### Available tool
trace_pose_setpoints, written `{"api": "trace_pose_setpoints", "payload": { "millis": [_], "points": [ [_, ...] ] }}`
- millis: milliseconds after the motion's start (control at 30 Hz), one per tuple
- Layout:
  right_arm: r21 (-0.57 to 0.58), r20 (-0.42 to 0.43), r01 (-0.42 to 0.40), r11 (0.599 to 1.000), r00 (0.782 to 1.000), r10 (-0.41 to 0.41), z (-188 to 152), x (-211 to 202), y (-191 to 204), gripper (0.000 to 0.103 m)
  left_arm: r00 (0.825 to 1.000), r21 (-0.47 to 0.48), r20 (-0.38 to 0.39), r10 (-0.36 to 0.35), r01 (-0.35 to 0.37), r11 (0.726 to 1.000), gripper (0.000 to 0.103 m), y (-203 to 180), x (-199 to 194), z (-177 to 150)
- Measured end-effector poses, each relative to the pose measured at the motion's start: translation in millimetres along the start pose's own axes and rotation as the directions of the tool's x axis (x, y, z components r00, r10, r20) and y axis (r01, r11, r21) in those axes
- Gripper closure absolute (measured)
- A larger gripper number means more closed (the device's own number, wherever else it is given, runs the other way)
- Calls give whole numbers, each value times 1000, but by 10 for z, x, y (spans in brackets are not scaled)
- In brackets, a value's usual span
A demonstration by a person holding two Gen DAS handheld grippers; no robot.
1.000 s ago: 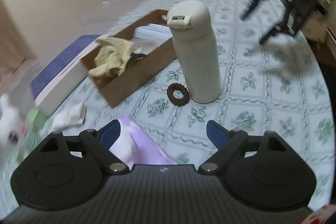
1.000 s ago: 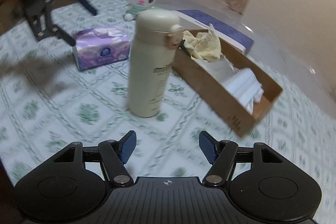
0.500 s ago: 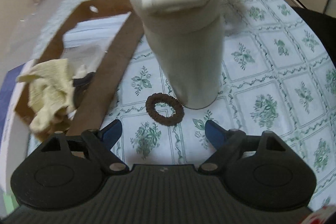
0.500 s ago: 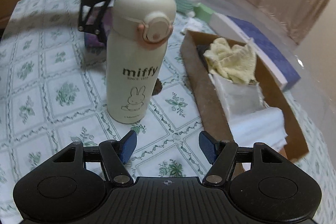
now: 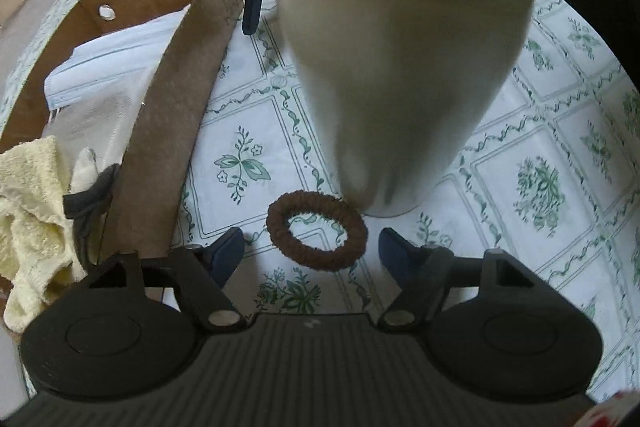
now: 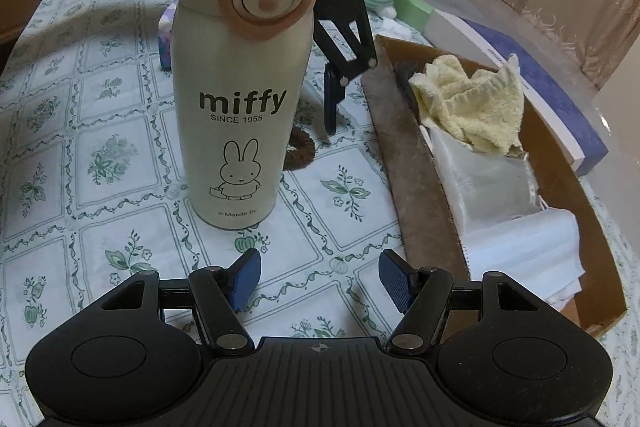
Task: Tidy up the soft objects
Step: 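Grasp the brown hair tie beside the white bottle with the left gripper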
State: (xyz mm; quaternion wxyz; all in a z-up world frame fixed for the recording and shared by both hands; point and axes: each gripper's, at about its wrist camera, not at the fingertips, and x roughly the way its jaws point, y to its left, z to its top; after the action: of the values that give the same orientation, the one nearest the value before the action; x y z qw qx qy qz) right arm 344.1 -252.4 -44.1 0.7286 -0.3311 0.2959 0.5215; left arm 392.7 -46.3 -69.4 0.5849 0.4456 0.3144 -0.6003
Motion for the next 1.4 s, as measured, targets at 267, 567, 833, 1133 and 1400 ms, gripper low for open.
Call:
{"api": "trace_pose_setpoints", "payload": {
  "millis": [267, 567, 833, 1133, 1400],
  "points": [
    [-4, -3, -16, 1000, 1000, 16, 20, 115, -5, 37, 999, 21, 24, -48, 48, 999, 42, 70, 28, 17],
    [25, -13, -16, 1000, 1000, 16, 19, 153, -1, 37, 997, -21, 5, -83, 83, 996, 78, 82, -20, -5],
    [43, -30, -5, 999, 1000, 6, 37, 104, 96, 37, 997, -95, -73, 15, -22, 995, 88, 62, -179, -90],
    [201, -95, 86, 976, 993, -68, 176, -47, 336, 37, 972, -365, -95, 217, -237, 900, 88, -53, -712, -144],
    [469, -175, 222, 855, 972, -157, 357, -288, 697, 37, 929, -663, -83, 361, -321, 676, 88, -583, -1311, -249]
  ]
}}
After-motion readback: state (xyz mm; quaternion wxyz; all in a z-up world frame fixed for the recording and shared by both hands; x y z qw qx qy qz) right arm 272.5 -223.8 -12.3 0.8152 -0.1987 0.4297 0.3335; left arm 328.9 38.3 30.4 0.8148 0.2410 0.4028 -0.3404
